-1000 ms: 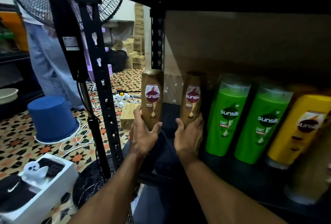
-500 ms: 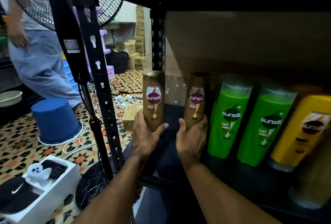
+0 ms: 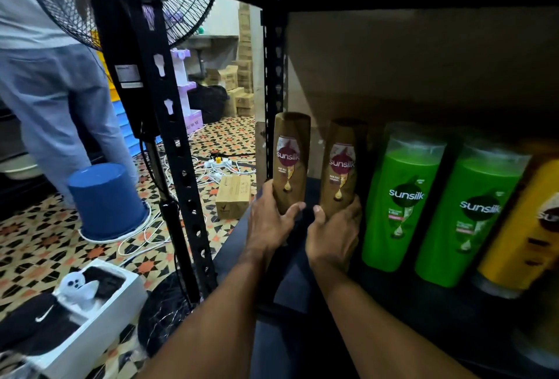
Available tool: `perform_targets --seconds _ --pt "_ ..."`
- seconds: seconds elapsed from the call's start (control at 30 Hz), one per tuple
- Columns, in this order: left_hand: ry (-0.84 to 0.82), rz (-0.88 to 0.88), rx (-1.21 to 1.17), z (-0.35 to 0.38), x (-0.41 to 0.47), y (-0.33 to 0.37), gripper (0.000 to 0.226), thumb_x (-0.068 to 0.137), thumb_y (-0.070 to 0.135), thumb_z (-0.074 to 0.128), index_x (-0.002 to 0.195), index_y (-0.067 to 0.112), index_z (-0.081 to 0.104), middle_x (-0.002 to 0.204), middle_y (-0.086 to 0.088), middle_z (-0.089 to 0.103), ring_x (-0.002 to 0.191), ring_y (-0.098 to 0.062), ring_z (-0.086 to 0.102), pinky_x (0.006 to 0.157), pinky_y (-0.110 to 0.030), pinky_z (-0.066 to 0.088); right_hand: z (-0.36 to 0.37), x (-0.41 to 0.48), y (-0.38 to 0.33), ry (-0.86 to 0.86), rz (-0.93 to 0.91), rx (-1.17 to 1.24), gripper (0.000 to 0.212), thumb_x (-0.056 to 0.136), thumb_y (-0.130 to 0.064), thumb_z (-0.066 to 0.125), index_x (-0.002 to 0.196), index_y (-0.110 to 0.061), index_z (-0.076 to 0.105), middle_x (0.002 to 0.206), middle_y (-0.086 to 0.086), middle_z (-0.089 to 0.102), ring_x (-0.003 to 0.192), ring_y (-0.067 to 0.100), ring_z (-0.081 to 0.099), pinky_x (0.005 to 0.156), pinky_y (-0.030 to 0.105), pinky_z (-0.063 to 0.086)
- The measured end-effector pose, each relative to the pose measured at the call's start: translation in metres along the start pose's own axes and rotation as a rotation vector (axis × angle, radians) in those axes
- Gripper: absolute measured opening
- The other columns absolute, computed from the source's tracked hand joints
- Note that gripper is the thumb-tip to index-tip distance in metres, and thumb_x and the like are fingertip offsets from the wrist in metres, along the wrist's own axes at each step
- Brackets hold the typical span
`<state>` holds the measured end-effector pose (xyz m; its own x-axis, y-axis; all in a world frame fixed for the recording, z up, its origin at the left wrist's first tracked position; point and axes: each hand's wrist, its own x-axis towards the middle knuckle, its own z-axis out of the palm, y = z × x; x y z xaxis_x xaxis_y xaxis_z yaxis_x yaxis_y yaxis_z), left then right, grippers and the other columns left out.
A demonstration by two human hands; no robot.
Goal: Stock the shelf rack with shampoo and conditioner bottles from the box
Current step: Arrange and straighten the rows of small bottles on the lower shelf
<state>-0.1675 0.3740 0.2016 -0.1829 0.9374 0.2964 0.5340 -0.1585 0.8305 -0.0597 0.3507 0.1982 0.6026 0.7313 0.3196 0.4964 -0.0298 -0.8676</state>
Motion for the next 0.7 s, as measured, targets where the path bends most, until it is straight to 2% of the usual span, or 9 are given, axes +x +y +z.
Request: perform_targets --seconds 0.1,0.17,0.47,0.63,0.7 --pt "0.021 0.057 0.048 0.004 0.004 -0.004 0.049 0.083 0.047 0.078 0.120 0.029 0.050 0.113 0.006 0.056 0.107 -0.016 0.054 0.094 -0.045 0.053 -0.001 -0.001 0.000 0.001 0.002 -0.007 0.081 0.090 -0.029 0.072 0.153 -0.003 0.029 0.150 0.022 0.043 0.134 0.038 0.045 0.109 0.043 0.039" --pt "0.020 0.071 0.071 0.005 0.005 -0.005 0.048 0.083 0.049 0.076 0.119 0.028 0.053 0.112 0.007 0.050 0.107 -0.017 0.050 0.094 -0.045 0.052 -0.001 -0.002 0.000 0.003 -0.005 -0.013 0.081 0.090 -0.030 0.072 0.153 -0.002 0.028 0.150 0.022 0.042 0.136 0.038 0.045 0.111 0.043 0.038" --pt "0.055 0.034 0.069 0.008 0.008 -0.011 0.064 0.069 0.070 0.073 0.117 0.030 0.061 0.114 0.010 0.056 0.111 -0.016 0.055 0.093 -0.044 0.054 0.001 0.001 -0.001 0.002 -0.003 -0.030 0.082 0.089 -0.032 0.072 0.152 -0.001 0.029 0.149 0.024 0.044 0.134 0.039 0.046 0.110 0.046 0.040" --pt "0.082 0.065 0.092 0.008 0.008 -0.013 0.058 0.069 0.068 0.076 0.112 0.030 0.065 0.110 0.010 0.060 0.107 -0.014 0.057 0.091 -0.043 0.055 0.000 -0.001 0.000 -0.002 0.004 -0.028 0.082 0.090 -0.032 0.071 0.153 -0.001 0.028 0.151 0.022 0.042 0.136 0.037 0.045 0.111 0.043 0.038" --pt "0.075 0.067 0.087 0.007 0.008 -0.014 0.061 0.066 0.073 0.072 0.110 0.032 0.066 0.109 0.011 0.060 0.106 -0.013 0.058 0.090 -0.042 0.056 0.000 0.000 -0.001 -0.006 0.003 -0.027 0.082 0.091 -0.032 0.070 0.154 -0.001 0.027 0.152 0.022 0.041 0.137 0.037 0.044 0.111 0.042 0.037"
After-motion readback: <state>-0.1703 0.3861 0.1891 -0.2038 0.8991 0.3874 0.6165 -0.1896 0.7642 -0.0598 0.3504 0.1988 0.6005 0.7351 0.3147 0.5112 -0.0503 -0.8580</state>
